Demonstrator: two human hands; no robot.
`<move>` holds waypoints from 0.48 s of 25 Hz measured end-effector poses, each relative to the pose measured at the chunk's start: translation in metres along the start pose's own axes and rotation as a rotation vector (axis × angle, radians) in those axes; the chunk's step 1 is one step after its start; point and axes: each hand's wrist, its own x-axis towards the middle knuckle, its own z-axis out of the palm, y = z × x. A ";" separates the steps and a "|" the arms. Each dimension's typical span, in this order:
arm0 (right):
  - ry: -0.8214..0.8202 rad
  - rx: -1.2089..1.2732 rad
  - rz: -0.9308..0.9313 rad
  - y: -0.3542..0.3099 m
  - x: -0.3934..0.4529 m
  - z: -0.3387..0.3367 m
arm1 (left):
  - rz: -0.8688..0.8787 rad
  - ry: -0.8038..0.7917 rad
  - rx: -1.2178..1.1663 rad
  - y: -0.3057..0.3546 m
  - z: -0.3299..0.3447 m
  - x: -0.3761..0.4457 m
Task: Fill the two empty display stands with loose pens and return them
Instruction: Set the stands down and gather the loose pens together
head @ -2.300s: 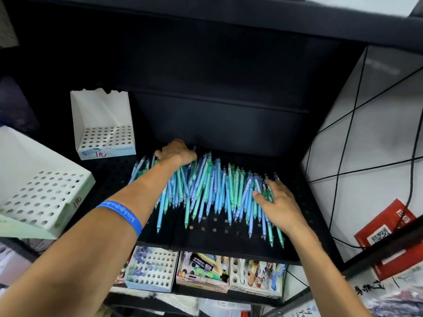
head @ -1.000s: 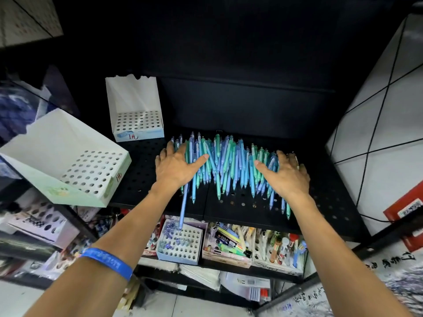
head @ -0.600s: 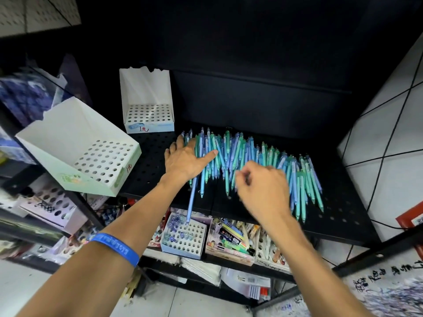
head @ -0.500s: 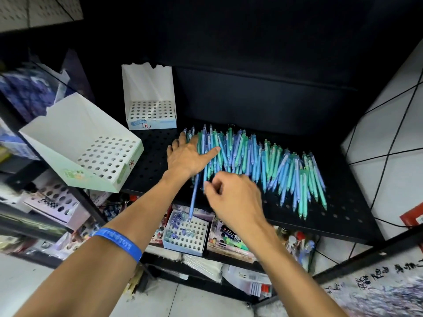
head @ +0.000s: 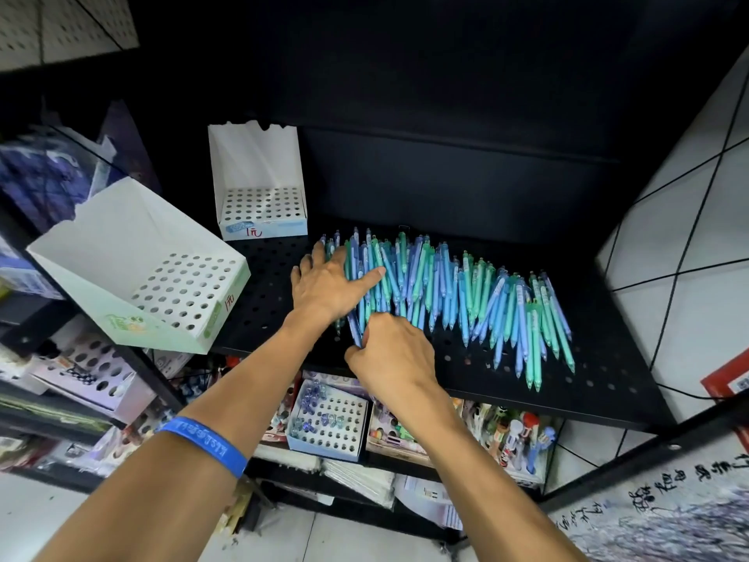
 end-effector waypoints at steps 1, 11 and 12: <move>-0.018 0.007 -0.002 0.002 -0.002 -0.004 | -0.004 -0.003 -0.002 0.000 0.000 0.000; 0.236 0.066 0.272 0.125 0.027 -0.073 | 0.051 -0.049 -0.051 -0.004 -0.004 -0.001; 0.222 0.044 0.272 0.131 0.031 -0.069 | 0.052 -0.060 -0.051 -0.004 -0.005 0.000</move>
